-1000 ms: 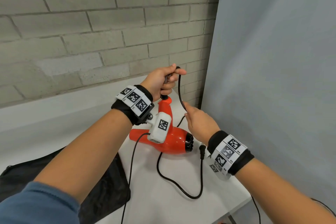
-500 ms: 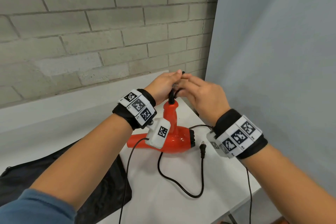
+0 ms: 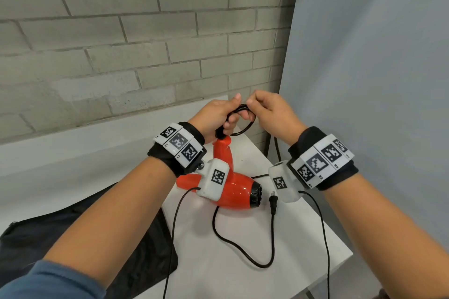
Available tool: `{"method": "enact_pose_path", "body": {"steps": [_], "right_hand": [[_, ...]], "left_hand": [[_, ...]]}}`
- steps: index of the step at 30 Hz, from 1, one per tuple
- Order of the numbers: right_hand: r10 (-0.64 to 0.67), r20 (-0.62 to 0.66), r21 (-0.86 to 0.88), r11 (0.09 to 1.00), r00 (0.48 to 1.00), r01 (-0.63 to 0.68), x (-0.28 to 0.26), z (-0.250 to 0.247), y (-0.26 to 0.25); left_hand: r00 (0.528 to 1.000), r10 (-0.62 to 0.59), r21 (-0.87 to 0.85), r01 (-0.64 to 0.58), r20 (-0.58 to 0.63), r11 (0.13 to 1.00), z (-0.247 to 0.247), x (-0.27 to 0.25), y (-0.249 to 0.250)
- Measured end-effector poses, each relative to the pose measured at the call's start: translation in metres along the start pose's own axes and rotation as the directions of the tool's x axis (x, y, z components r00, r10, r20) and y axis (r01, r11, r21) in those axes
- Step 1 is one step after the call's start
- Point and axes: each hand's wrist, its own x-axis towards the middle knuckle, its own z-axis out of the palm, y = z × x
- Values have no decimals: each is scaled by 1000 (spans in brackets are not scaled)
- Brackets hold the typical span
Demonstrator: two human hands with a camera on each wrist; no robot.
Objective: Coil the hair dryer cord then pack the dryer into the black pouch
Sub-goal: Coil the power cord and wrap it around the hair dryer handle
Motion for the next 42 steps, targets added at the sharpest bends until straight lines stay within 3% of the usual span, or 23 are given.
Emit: {"method": "enact_pose_path", "body": {"steps": [3,9,12,17,24,28,31,33,38,40,42], "right_hand": [[-4,-34,12,1000,999,5,6,1,4],[12,-85,119,993,996,-2,4,10,17],[63,-99,-9,998,993,-64,-6,15,30],[215,143,-344,926,966,-155,-30,39,30],[224,329,-530,848,917,-17,-69,63,27],[85,283,-726,670,955,156,-74,52,26],[-118,171,-763,612,978,207,-70,36,19],[-268,100,-774,584,958,244,-66,28,17],[-394,35,-686,658,918,309,-43,14,-7],[-377,6,-628,720,926,297,-32,11,-19],[-293,-20,-562,794,956,231,-19,8,-25]], "left_hand": [[997,-26,-55,30,71,998,2,-2,-1],[996,-32,-84,39,80,996,6,-4,-1],[998,-33,-169,41,51,985,3,-2,-3],[997,10,-242,-29,-81,970,2,4,-6],[982,74,-301,-124,-174,946,-2,7,-11],[979,79,-259,-128,-189,957,0,3,-12],[978,104,-168,-136,-183,976,-1,3,-16],[976,134,-102,-153,-174,983,-1,3,-18],[967,170,29,-168,-192,985,11,-2,-16],[963,125,59,-114,-238,992,17,-6,-14],[978,105,38,-99,-183,994,18,-8,-12]]}}
